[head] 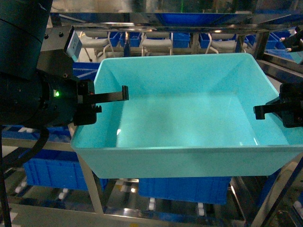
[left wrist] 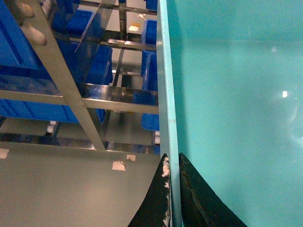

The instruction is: Organize blue bins on left shelf correctly

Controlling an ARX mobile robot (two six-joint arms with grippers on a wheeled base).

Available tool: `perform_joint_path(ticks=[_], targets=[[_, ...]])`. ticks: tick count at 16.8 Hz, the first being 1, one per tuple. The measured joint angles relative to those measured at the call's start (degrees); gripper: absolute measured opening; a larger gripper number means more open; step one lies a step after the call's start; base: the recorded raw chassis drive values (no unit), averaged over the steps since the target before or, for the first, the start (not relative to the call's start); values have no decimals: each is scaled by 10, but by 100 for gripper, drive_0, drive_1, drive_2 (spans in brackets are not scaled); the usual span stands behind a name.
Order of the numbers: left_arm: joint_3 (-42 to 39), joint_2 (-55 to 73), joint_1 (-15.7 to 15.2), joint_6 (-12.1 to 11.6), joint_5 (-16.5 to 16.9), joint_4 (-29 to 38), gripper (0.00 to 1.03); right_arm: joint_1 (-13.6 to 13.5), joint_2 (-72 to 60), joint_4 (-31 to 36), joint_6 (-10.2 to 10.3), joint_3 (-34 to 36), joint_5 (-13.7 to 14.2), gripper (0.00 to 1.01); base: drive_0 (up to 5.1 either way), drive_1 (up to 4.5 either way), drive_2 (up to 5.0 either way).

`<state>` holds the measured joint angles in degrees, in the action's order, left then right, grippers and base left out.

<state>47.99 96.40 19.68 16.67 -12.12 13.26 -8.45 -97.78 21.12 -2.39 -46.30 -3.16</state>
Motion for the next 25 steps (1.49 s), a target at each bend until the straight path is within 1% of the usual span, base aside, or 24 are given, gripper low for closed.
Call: perform_joint_path(ticks=[8,14,21,22,23,25], targets=[[0,0,0,0,0,0,2,0,0,0,0,0,0,2,0,0,0],[0,0,0,0,0,0,2,0,0,0,0,0,0,2,8,358,-343],[0,1,0,0,0,0,2,0,-1,0,0,0,0,2,0,0,0],[0,1,0,0,-1,0,2,0,-1,-9,0,-2,0,2,0,0,0],[0,1,0,0,3,-5,2,2,-5,-33,1,-9,2,2,0,0,0],[10,21,-1,-1,10,-28,2,2,-25,-65,0,-23,6,2,0,0,0]])
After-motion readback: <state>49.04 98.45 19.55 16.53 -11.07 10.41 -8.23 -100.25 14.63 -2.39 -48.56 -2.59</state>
